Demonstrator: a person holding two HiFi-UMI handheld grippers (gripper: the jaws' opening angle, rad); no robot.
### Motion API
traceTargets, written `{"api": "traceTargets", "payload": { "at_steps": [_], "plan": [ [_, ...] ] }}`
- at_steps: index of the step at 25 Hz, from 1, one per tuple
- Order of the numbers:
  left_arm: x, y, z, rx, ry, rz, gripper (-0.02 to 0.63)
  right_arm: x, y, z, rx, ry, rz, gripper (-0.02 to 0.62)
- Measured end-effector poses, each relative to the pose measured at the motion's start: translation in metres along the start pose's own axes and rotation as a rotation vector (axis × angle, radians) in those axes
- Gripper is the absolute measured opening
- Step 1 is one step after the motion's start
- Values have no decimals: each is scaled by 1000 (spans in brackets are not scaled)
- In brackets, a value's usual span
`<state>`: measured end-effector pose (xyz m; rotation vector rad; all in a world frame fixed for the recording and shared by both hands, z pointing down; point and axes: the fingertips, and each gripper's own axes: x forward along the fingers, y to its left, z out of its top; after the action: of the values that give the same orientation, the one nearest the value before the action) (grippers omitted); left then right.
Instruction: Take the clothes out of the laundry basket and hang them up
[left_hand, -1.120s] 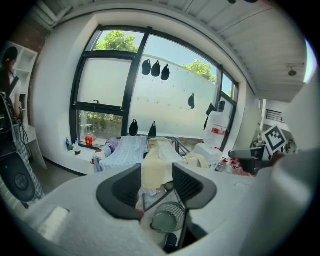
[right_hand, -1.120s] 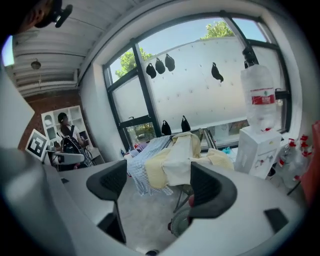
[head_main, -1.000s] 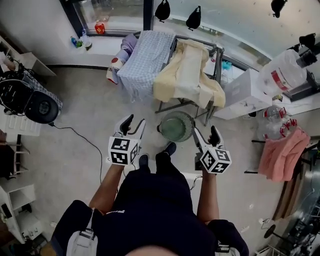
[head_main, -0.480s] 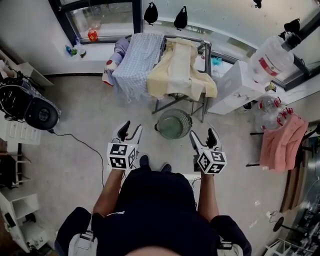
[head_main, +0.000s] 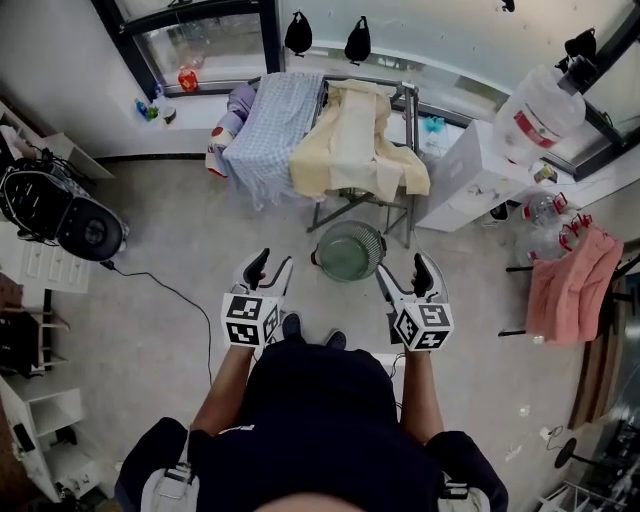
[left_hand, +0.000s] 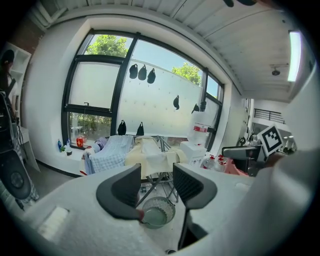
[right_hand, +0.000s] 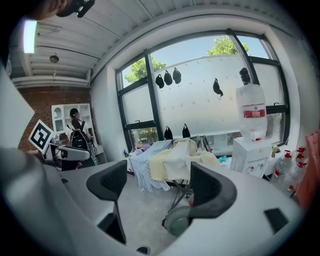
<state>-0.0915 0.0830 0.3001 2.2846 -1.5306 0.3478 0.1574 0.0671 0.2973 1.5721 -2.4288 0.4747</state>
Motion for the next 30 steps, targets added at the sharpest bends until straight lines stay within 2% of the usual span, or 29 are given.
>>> {"api": "traceTargets", "payload": {
  "at_steps": [2,3,4,5,6,9,18,20,24,30],
  "plan": [
    [0,-5,-2,-6,8,-10,202,-2,-2,-1,3,-4,-4,359],
    [0,-7,-2,-12,6,-15,183,-3,-5,-2,7,-4,-17,287],
    [0,-8,-1,-17,-3,-23,117,-4,-8,-3,14,1,-33,203],
    [-1,-12,0,-19,-12,-38,35,-5,-12,-6,27,10,-44,53],
    [-1,-16,0,-18,-16,-59,25,-5,-14,-8,45,20,-43,0],
    [1,-23,-3,-6,1,-83,23,-5,-14,-13,75,34,-21,0],
    [6,-12,-1,23,12,-37,23,0,-12,-11,-2,46,-32,-2],
    [7,-6,-1,9,17,-25,23,2,-11,-14,-18,58,-38,-2],
    [9,3,1,-99,6,-34,23,8,-9,-17,-8,67,-27,-2],
    [12,4,9,-88,-19,-56,23,12,-12,-18,4,74,-37,-2]
  ]
}}
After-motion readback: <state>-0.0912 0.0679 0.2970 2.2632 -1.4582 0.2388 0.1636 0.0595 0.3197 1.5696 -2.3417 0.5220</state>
